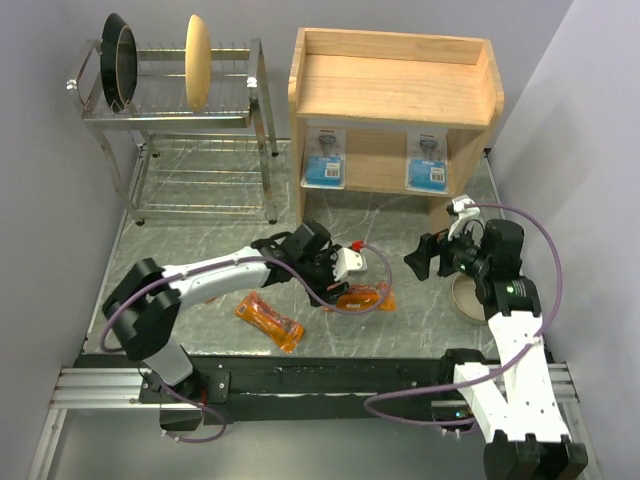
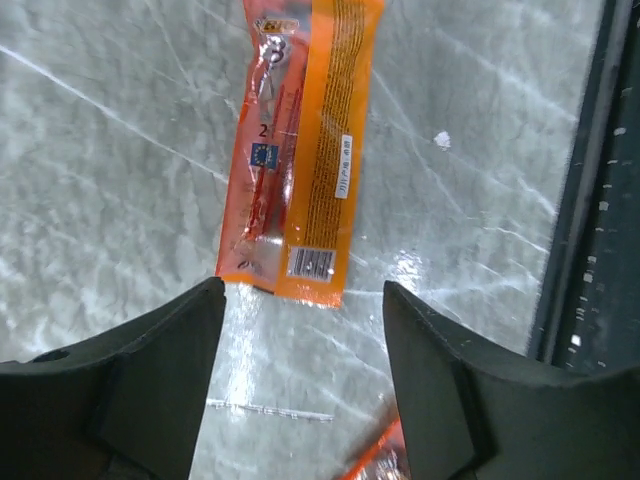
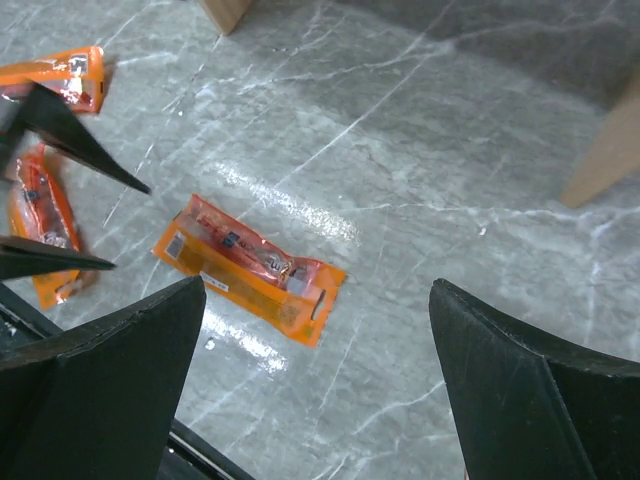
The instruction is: Place and organize the shaving razors onto the shelf
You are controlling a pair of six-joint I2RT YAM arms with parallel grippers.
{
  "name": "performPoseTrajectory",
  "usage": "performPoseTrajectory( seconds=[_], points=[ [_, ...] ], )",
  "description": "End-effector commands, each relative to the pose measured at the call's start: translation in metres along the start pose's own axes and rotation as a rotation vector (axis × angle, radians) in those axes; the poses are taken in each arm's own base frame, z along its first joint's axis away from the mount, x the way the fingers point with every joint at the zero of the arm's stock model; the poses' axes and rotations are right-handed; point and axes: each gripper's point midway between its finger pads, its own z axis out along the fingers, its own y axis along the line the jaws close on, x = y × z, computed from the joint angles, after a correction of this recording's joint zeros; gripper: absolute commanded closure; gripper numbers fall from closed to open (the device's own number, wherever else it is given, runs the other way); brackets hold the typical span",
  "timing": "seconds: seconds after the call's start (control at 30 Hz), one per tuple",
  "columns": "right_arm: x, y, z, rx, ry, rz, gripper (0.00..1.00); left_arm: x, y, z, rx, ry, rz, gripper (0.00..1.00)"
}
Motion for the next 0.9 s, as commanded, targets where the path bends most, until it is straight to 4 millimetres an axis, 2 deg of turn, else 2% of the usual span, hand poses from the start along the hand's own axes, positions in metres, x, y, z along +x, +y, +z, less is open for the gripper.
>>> performPoseTrajectory(
  seconds=[0.0, 0.17, 0.43, 0.47, 0.63, 0.67, 0.73, 0.83, 0.87],
  points=[
    [0.002, 0.002, -0.008, 0.026, -0.019, -0.006, 0.0, -0.016, 0.018, 0.015, -0.047, -0.054, 0.069, 0.31],
    [0.003, 0.006, -0.009, 0.011, -0.023, 0.015, 0.0, -0.012, 0.016, 0.041, -0.008, -0.017, 0.063, 0.34],
    [0.003, 0.001, -0.01, 0.032, -0.018, -0.028, 0.0, -0.005, 0.007, 0.06, -0.014, 0.006, 0.059, 0.37],
    [0.002, 0.001, -0.01, 0.034, -0.021, -0.03, 0.0, -0.002, 0.008, 0.065, -0.025, 0.017, 0.048, 0.41],
    [-0.001, -0.008, -0.011, 0.098, -0.036, 0.017, 0.0, 0.006, 0.021, 0.077, -0.102, 0.065, 0.009, 0.49],
    [-0.001, -0.008, -0.011, 0.096, -0.032, 0.025, 0.0, 0.007, 0.024, 0.08, -0.105, 0.075, 0.001, 0.53],
    [-0.002, -0.006, -0.01, 0.088, -0.028, 0.043, 0.0, 0.009, 0.023, 0.083, -0.099, 0.085, -0.005, 0.58],
    [-0.006, -0.005, -0.009, 0.08, -0.037, 0.056, 0.0, 0.005, 0.019, 0.083, -0.075, 0.068, -0.016, 0.69],
    [-0.008, -0.005, -0.009, 0.08, -0.04, 0.057, 0.0, 0.0, 0.014, 0.081, -0.052, 0.061, -0.025, 0.75]
  ],
)
